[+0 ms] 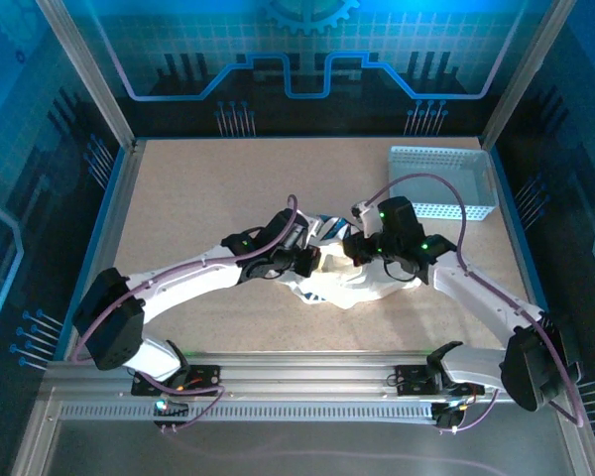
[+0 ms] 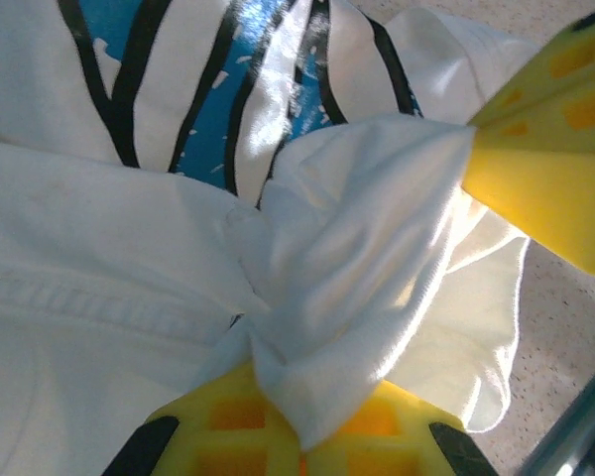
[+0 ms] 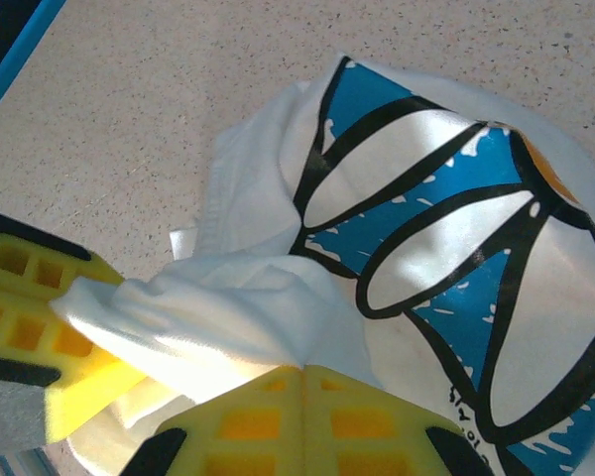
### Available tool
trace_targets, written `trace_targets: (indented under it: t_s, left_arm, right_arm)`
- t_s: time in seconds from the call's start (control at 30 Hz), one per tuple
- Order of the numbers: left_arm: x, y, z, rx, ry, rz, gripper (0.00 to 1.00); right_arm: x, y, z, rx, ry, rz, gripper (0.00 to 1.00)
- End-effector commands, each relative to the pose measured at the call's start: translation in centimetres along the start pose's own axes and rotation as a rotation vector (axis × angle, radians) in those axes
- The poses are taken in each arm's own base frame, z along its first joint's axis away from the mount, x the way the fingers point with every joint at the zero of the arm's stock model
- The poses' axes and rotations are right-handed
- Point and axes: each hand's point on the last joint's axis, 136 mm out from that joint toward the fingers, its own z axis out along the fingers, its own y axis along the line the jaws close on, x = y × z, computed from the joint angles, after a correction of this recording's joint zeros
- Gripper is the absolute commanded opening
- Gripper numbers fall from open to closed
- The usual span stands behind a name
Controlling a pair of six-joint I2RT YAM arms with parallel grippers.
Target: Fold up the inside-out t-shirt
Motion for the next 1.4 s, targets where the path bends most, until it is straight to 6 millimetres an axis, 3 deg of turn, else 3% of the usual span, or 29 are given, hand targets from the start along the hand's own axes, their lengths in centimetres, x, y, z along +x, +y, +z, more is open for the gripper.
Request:
trace_targets:
  t_s: [0.0,0.1,0.27,0.37,0.4,0.47,0.53,0.57,0.67,0.8,0.93,1.07,1.37]
  left_arm:
    - [0.8,-1.3,-0.9,0.09,0.018,0.041,0.07]
    - [1.7,-1.6,-1.2,0.13,0.028,0.07,0.12]
    - [2.7,-0.3,-1.1,0.079,0.035,0.067,0.14]
    - [2.9,0.5,-1.0,0.041,0.033,0.048,0.26]
    - [2.9,1.0,-1.0,0.014,0.026,0.04,0.3]
    - [2.6,1.7,-1.3,-0.026,0.006,0.032,0.48]
    - [2.2,1.7,-1.7,-0.035,-0.01,0.037,0.5]
    - [2.0,1.7,-1.8,-0.037,-0.014,0.039,0.5]
    - [1.6,1.9,-1.7,-0.055,-0.021,0.044,0.5]
    - [1.4,2.2,-1.3,-0.08,-0.012,0.038,0.45]
    - [1.5,1.5,-1.7,-0.058,-0.028,0.053,0.45]
    - [1.7,0.1,-2.2,-0.108,-0.044,0.156,0.46]
    - [2.0,-2.0,-1.7,-0.044,-0.047,0.18,0.44]
  right_arm:
    - [-0.7,-2.0,-0.5,0.063,-0.028,0.04,0.0]
    - [-1.4,-3.7,-0.1,0.104,-0.025,0.131,0.0]
    - [-2.3,-4.6,1.9,0.14,0.034,0.153,0.0]
    - [-2.0,-4.0,1.9,0.108,0.043,0.128,0.01]
    - [-1.9,-3.6,1.5,0.103,0.036,0.103,0.06]
    - [-1.5,-1.9,0.3,0.052,0.02,0.049,0.23]
    - [-1.1,0.3,-1.0,-0.008,-0.008,-0.035,0.4]
    - [0.1,1.2,-1.2,-0.034,-0.002,-0.076,0.48]
    - [2.1,2.6,-1.4,-0.059,0.013,-0.127,0.56]
    - [4.5,2.4,0.1,-0.069,0.074,-0.1,0.57]
    - [4.7,1.8,1.2,-0.031,0.077,-0.116,0.57]
    - [3.8,1.1,2.1,0.013,0.076,-0.138,0.56]
    - [0.6,-1.3,5.3,0.079,0.078,-0.062,0.44]
